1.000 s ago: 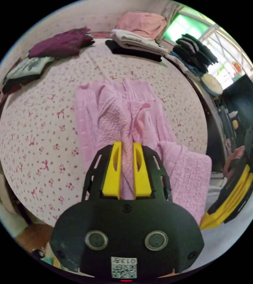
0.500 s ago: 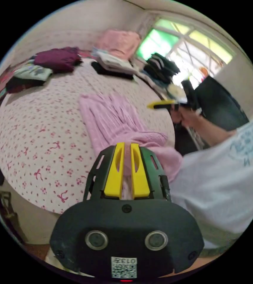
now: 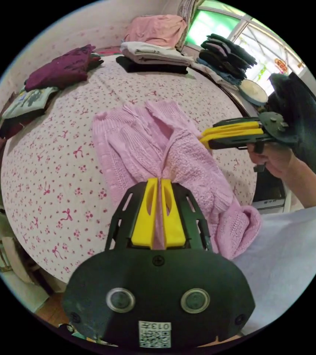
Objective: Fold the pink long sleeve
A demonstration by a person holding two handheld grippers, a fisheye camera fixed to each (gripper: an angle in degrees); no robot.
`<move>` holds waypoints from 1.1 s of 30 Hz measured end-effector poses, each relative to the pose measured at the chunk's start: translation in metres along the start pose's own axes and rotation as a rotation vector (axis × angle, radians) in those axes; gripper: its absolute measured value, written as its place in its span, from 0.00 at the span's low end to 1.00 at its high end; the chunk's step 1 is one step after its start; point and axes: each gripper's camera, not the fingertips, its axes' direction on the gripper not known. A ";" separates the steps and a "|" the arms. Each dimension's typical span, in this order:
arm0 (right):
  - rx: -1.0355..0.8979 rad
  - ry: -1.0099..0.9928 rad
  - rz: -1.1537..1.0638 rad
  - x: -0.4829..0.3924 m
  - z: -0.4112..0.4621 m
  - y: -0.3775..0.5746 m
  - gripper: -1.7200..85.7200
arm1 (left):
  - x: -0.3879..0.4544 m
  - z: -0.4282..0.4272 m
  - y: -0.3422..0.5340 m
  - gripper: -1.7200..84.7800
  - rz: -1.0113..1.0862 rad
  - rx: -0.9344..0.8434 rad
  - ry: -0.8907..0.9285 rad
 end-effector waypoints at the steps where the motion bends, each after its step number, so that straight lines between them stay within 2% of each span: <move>1: 0.052 -0.025 0.051 0.010 -0.015 0.010 0.04 | -0.001 -0.016 0.004 0.03 -0.023 0.064 -0.001; 5: 0.229 0.097 0.232 0.047 -0.077 0.067 0.04 | -0.018 -0.087 0.029 0.03 -0.149 0.340 -0.045; 9: 0.319 0.158 0.433 0.080 -0.110 0.121 0.04 | -0.038 -0.146 0.060 0.03 -0.297 0.565 -0.272; 12: 0.279 0.136 0.473 0.090 -0.108 0.141 0.05 | -0.054 -0.129 0.066 0.04 -0.363 0.446 -0.211; 13: 0.213 0.111 0.499 0.094 -0.100 0.143 0.05 | -0.051 -0.118 0.069 0.04 -0.363 0.417 -0.187; 15: 0.226 0.141 0.527 0.089 -0.097 0.147 0.06 | -0.035 -0.103 0.072 0.06 -0.329 0.383 -0.182; 18: 0.293 0.139 0.433 0.069 -0.096 0.139 0.09 | -0.002 -0.077 0.066 0.12 -0.264 0.317 -0.156; 20: 0.252 0.022 0.319 0.052 -0.082 0.116 0.10 | 0.019 -0.060 0.057 0.13 -0.207 0.275 -0.100; 23: 0.202 -0.053 0.151 0.022 -0.061 0.083 0.11 | 0.052 -0.036 0.038 0.16 -0.116 0.237 -0.105; 26: 0.156 -0.047 0.059 -0.001 -0.040 0.054 0.09 | 0.064 0.001 0.013 0.16 -0.072 0.088 -0.107; 27: 0.132 -0.061 0.043 -0.004 -0.034 0.049 0.09 | 0.064 0.023 0.006 0.12 -0.049 -0.024 -0.124; 29: 0.010 -0.119 -0.021 -0.013 -0.013 0.033 0.04 | 0.070 0.030 0.007 0.08 0.036 -0.017 -0.245; 31: -0.011 -0.119 -0.039 -0.013 -0.010 0.030 0.03 | 0.061 0.019 0.010 0.07 0.030 -0.019 -0.199; 33: 0.023 -0.099 -0.009 -0.006 -0.017 0.031 0.03 | 0.046 -0.011 0.026 0.06 -0.026 0.112 -0.125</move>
